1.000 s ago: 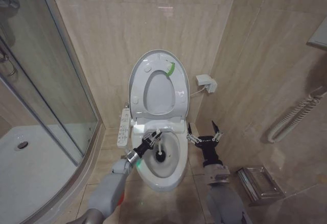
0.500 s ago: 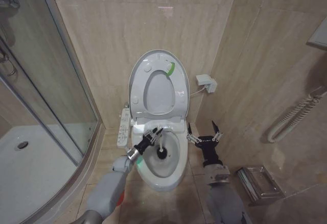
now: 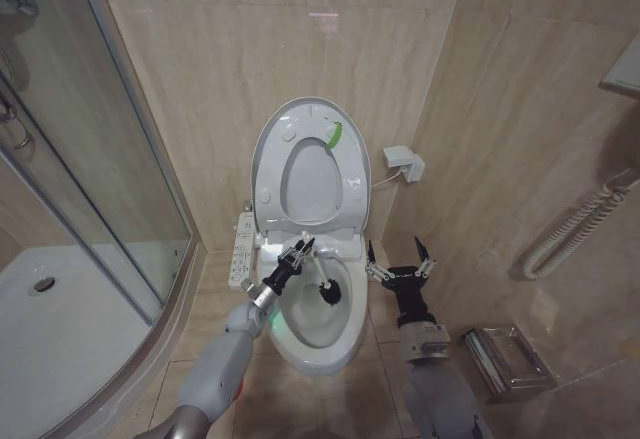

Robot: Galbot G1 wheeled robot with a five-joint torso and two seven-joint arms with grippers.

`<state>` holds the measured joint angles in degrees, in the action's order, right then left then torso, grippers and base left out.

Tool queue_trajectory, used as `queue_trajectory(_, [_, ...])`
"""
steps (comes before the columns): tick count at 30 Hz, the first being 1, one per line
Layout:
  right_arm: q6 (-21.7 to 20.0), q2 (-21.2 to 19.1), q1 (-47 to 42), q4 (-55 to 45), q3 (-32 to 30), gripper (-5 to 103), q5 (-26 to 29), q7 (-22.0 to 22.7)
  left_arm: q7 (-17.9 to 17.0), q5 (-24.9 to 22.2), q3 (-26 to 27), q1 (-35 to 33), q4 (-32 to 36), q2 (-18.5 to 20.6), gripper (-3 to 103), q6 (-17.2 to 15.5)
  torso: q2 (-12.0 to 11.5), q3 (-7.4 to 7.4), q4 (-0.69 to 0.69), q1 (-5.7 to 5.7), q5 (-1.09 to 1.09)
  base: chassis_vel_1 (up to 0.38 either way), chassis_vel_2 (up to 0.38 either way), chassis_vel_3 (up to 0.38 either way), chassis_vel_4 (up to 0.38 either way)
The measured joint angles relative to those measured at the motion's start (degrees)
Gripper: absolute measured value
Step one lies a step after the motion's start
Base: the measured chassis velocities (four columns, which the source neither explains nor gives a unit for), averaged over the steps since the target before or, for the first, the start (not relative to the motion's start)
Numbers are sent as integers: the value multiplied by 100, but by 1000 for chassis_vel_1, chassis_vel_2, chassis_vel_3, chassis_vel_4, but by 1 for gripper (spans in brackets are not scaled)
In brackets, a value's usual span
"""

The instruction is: Open the toilet lid, clean the toilet bowl with a toilet brush, close the toilet lid, and flush.

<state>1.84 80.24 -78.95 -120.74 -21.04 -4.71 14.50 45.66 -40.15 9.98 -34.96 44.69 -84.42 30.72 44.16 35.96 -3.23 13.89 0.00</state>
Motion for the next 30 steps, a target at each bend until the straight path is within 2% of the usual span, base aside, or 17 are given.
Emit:
queue_trajectory(3, [0, 0, 0, 0, 0, 100, 0, 0, 66, 42, 52, 57, -280, -16, 20, 42, 0, 0, -1, 0, -1, 0, 0, 0, 0])
queue_trajectory(6, [0, 0, 0, 0, 0, 100, 0, 0, 88, 325, 93, 122, -575, 38, 20, 193, 0, 0, 0, 0, 0, 0, 0, 0, 0])
queue_trajectory(10, [0, 0, 0, 0, 0, 100, 0, 0, 77, 475, 94, 126, -633, 69, 20, 265, 0, -1, 0, 0, 0, 0, 0, 0, 0])
queue_trajectory(12, [0, 0, 0, 0, 0, 100, 0, 0, -1, 907, 85, 110, -684, 141, 20, 457, 0, -1, 0, 0, 0, 0, 0, 0, 0])
queue_trajectory(14, [0, 0, 0, 0, 0, 100, 0, 0, -36, 1061, 55, 82, -607, 154, 20, 514, 0, 0, 1, 0, 0, 0, 0, 0, 0])
queue_trajectory(17, [0, 0, 0, 0, 0, 100, 0, 0, -55, 1018, 15, 88, -490, 121, 20, 514, 0, 0, 0, 0, 0, 0, 0, 0, 0])
queue_trajectory(20, [0, 0, 0, 0, 0, 100, 0, 0, -58, 746, -51, 112, -322, 64, 20, 450, 0, 0, -1, 0, -1, 0, 0, 0, 0])
queue_trajectory(23, [0, 0, 0, 0, 0, 100, 0, 0, -78, 118, -79, 228, -167, -117, 20, 257, 0, 0, -2, 0, 0, 0, 0, 0, 0])
queue_trajectory(26, [0, 0, 0, 0, 0, 100, 0, 0, -89, -59, -43, 296, -182, -201, 20, 195, 0, 0, -3, 0, 0, 0, 0, 0, 0])
queue_trajectory(30, [0, 0, 0, 0, 0, 100, 0, 0, -90, 46, -33, 309, -402, -192, 20, 196, 0, 0, 0, 0, 0, 0, 0, 0, 0])
